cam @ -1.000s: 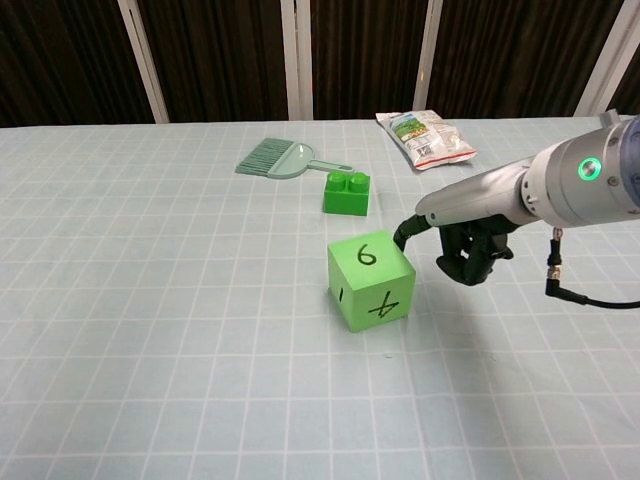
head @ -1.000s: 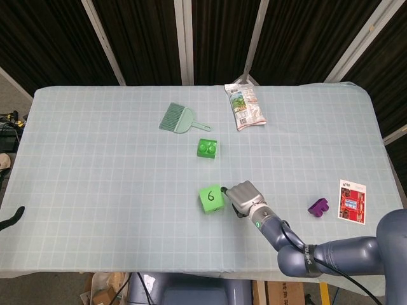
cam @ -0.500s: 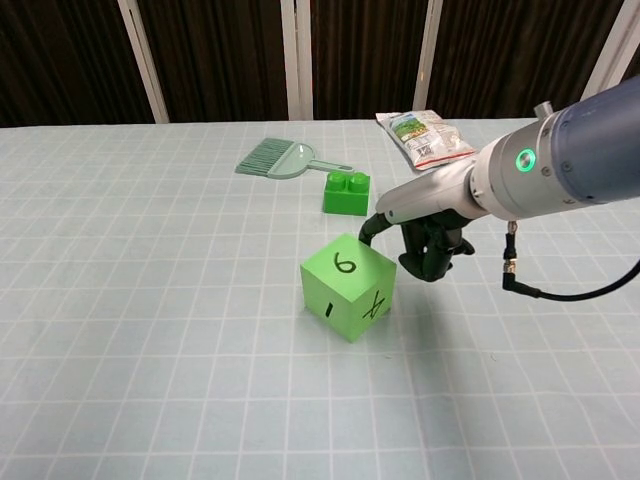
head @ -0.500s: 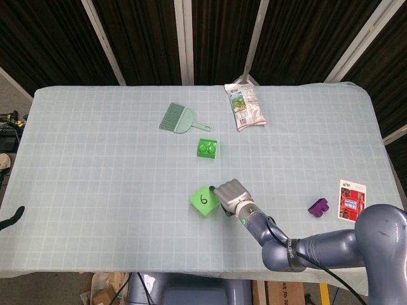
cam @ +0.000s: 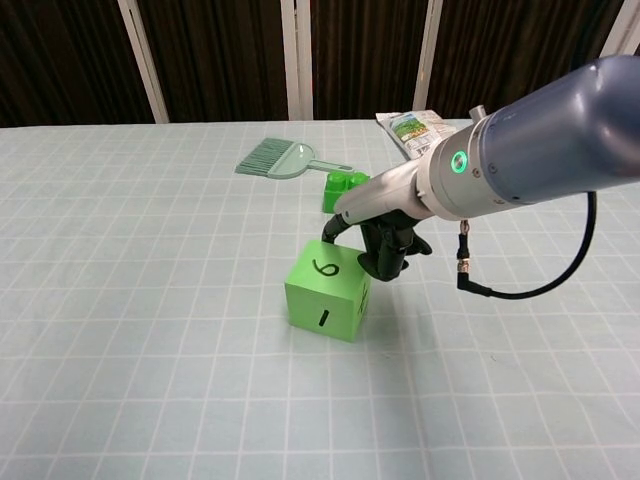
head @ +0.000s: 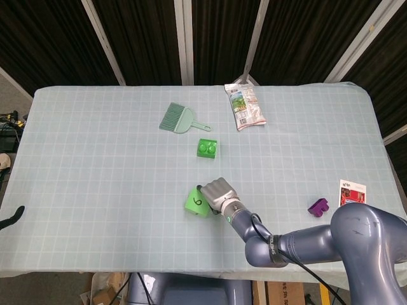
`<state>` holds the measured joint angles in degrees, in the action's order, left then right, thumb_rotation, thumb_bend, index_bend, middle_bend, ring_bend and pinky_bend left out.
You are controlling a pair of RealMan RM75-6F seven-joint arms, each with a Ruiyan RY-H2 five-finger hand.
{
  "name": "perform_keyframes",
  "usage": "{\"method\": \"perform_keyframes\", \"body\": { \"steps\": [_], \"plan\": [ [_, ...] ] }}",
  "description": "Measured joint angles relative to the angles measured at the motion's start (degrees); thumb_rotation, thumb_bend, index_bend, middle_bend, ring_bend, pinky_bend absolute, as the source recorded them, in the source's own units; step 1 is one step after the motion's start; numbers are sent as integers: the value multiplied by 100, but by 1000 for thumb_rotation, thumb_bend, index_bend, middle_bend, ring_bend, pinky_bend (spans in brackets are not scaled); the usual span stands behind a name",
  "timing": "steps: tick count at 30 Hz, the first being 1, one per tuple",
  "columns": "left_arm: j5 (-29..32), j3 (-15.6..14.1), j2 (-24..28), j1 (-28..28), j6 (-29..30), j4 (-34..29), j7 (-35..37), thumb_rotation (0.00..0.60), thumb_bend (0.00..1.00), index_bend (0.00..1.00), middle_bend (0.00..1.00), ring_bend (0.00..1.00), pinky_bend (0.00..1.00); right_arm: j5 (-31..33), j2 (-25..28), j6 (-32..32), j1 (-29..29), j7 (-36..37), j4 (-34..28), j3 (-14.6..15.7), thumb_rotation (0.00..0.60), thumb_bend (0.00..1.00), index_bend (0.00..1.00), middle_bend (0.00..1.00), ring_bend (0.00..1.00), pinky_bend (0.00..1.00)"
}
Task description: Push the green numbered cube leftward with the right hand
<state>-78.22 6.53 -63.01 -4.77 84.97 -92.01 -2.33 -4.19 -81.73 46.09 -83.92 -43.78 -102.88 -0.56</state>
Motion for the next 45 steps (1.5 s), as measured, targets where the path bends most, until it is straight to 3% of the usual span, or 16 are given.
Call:
{"method": "perform_keyframes", "body": {
  "steps": [29, 45],
  "plan": [
    [5, -2, 26, -2, -17, 7, 71, 600, 335, 110, 2, 0, 74, 95, -269, 200, -467, -45, -181, -81, 600, 746, 187, 810, 796, 669],
    [22, 4, 26, -6, -26, 14, 78, 600, 335, 110, 2, 0, 74, -686, -14, -849, -291, 542, -194, -102, 600, 746, 194, 810, 796, 669]
  ]
}}
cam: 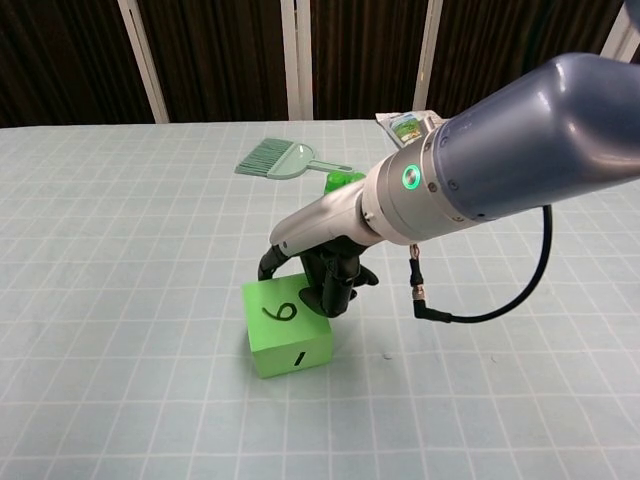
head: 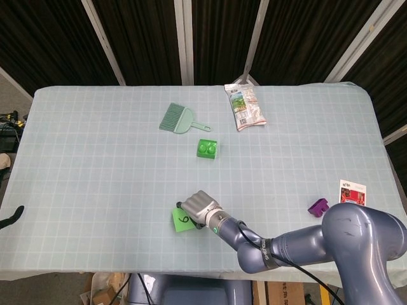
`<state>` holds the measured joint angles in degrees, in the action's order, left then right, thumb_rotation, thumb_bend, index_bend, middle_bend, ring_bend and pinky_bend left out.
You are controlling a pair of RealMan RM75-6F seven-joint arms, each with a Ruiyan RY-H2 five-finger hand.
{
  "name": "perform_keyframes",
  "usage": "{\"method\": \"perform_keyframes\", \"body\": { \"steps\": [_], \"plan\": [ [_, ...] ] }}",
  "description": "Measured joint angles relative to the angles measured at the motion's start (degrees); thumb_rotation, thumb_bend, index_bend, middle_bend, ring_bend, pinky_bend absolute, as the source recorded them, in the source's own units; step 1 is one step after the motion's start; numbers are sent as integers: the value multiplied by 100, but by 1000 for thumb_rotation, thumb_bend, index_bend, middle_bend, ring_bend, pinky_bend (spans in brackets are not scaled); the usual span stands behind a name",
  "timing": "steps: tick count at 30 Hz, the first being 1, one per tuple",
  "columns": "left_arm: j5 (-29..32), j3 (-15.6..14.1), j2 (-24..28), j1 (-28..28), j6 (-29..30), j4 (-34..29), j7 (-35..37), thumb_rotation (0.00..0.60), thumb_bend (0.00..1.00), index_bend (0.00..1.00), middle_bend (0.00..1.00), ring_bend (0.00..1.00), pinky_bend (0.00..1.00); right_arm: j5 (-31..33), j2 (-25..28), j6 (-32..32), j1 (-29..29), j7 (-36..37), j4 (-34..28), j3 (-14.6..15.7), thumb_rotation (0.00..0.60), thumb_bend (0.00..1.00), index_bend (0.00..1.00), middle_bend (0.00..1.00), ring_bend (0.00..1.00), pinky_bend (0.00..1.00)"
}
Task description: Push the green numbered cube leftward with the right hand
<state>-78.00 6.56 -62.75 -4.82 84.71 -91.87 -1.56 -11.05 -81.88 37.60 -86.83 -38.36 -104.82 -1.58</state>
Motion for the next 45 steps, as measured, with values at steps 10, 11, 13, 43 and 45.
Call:
{"method": "perform_keyframes", "body": {
  "steps": [10, 11, 13, 43, 45],
  "plan": [
    [14, 1, -4, -7, -14, -1, -21, 600, 335, 109, 2, 0, 74, -595, 72, -208, 38, 452, -57, 65, 600, 746, 196, 810, 796, 669],
    [15, 2, -5, -9, -17, 1, -20, 600, 335, 109, 2, 0, 74, -634, 70, -214, 33, 481, -61, 73, 600, 746, 196, 810, 796, 669],
    [10, 2, -5, -9, -13, 3, -13, 600, 335, 109, 2, 0, 74, -721, 57, -218, 17, 527, -72, 96, 600, 746, 200, 810, 796, 669],
    [78, 26, 14, -27, -75, 30, 63, 600, 335, 109, 1, 0, 74, -2698, -219, 110, 520, 1698, -159, -261, 600, 745, 205, 810, 796, 669],
    [87, 29, 16, -29, -83, 33, 69, 600, 335, 109, 1, 0, 74, -2847, -215, 106, 621, 1823, -103, -296, 600, 745, 206, 810, 796, 669]
  ]
}}
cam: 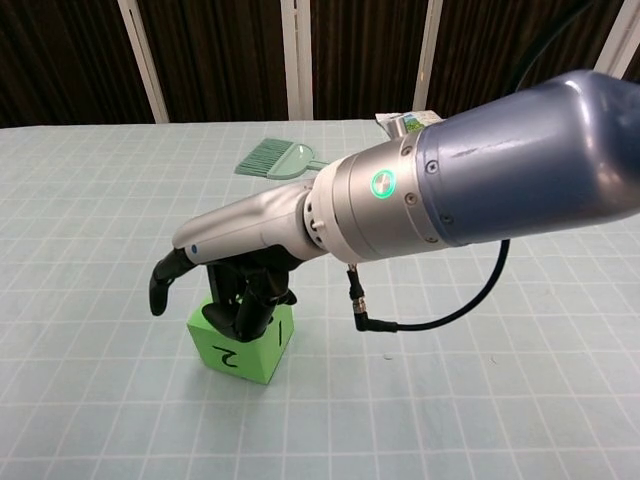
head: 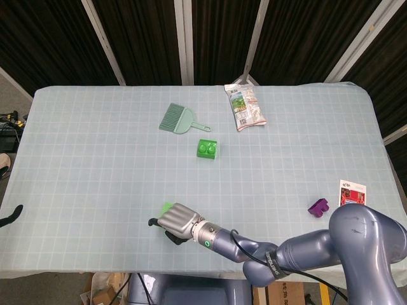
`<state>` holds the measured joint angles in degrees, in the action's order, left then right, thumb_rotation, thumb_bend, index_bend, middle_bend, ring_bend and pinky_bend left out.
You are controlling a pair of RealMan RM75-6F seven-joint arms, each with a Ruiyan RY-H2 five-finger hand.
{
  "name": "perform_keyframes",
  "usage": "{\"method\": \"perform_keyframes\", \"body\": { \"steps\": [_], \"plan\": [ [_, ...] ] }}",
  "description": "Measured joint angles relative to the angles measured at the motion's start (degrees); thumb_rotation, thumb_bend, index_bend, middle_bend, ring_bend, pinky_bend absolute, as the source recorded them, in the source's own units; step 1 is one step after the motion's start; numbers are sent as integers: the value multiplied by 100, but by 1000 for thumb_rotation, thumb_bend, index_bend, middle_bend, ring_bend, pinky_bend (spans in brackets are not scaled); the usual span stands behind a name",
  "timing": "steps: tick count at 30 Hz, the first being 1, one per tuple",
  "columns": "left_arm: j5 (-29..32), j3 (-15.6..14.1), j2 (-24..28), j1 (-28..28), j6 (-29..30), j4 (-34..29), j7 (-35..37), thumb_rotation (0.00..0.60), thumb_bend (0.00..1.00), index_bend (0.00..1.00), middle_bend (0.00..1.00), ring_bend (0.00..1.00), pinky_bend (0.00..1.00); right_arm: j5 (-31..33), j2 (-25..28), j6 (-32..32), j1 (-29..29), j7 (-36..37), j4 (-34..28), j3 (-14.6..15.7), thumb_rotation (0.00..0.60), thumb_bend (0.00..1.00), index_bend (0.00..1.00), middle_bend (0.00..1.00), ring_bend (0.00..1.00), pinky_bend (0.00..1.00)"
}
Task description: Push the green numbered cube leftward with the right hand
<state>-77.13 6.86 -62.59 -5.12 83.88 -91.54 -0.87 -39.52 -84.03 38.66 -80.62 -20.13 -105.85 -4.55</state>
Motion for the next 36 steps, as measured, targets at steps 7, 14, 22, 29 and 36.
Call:
{"method": "perform_keyframes", "body": {
  "steps": [7, 14, 22, 29, 36],
  "plan": [
    [13, 4, 1, -8, -16, 5, 3, 600, 335, 109, 1, 0, 81, -92, 160, -146, 101, 175, 32, 3, 600, 746, 206, 810, 796, 669],
    [14, 2, 2, -2, -2, -9, -7, 600, 335, 109, 1, 0, 81, -161, 341, -389, 88, 297, -104, 54, 600, 746, 206, 810, 796, 669],
    [25, 6, 6, -2, -8, -6, 2, 600, 335, 110, 1, 0, 81, -223, 624, -518, 123, 460, -221, 99, 600, 746, 222, 810, 796, 669],
    [18, 1, 5, -1, -1, -15, -11, 600, 335, 110, 1, 0, 81, -244, 914, -699, 199, 674, -238, 213, 600, 746, 223, 810, 796, 669],
    [49, 15, 6, 6, 8, -16, -13, 600, 335, 109, 1, 0, 81, -275, 1109, -761, 266, 792, -226, 334, 600, 746, 225, 810, 796, 669]
  ]
}}
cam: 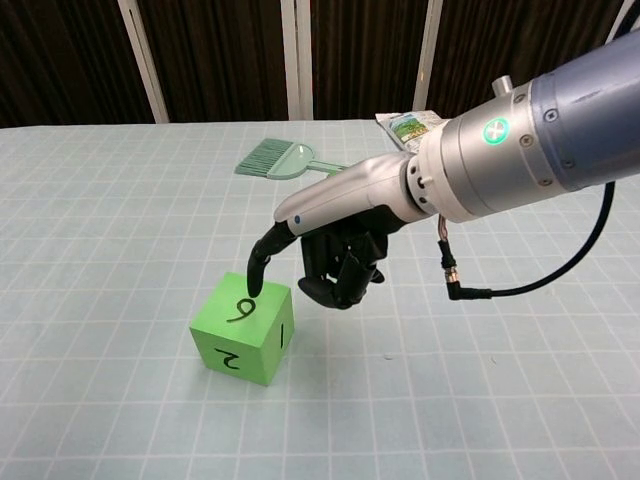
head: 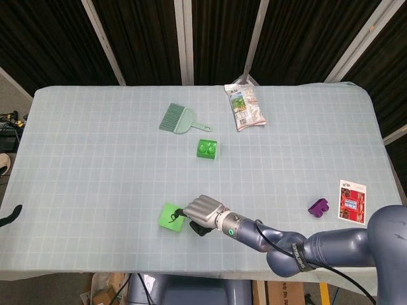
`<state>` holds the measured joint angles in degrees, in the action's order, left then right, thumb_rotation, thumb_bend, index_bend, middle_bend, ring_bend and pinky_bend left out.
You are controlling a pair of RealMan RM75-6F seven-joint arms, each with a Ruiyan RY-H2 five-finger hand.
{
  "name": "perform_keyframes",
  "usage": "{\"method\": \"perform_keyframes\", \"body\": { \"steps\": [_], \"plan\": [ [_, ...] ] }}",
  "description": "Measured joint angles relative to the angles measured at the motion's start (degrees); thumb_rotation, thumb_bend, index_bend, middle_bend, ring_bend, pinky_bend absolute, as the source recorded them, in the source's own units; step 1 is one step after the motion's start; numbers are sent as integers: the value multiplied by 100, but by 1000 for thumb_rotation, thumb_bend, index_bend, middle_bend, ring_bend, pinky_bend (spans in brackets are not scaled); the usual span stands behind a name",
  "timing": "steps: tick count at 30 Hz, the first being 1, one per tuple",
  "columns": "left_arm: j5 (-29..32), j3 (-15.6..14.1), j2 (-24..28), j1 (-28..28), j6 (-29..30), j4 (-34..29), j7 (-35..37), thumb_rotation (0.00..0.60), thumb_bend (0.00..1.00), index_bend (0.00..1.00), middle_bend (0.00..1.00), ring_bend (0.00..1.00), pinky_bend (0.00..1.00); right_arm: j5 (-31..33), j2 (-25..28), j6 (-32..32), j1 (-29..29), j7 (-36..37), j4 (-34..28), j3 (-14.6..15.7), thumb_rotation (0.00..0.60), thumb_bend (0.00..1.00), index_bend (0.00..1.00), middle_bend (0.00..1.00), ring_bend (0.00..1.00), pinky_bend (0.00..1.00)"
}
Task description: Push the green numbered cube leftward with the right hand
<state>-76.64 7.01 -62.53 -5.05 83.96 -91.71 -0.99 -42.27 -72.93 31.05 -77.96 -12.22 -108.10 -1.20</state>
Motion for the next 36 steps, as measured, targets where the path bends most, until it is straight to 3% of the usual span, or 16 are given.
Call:
{"method": "perform_keyframes", "body": {
  "steps": [15, 36],
  "plan": [
    [8, -1, -28, -9, 5, -12, -81, 600, 335, 110, 0, 0, 81, -499, 444, -10, 431, 374, -115, 53, 600, 746, 248, 810, 796, 669],
    [25, 13, -13, 2, 13, -14, -45, 600, 335, 110, 0, 0, 81, -500, 169, -197, 449, 370, 172, 259, 600, 746, 240, 810, 796, 669]
  ]
}}
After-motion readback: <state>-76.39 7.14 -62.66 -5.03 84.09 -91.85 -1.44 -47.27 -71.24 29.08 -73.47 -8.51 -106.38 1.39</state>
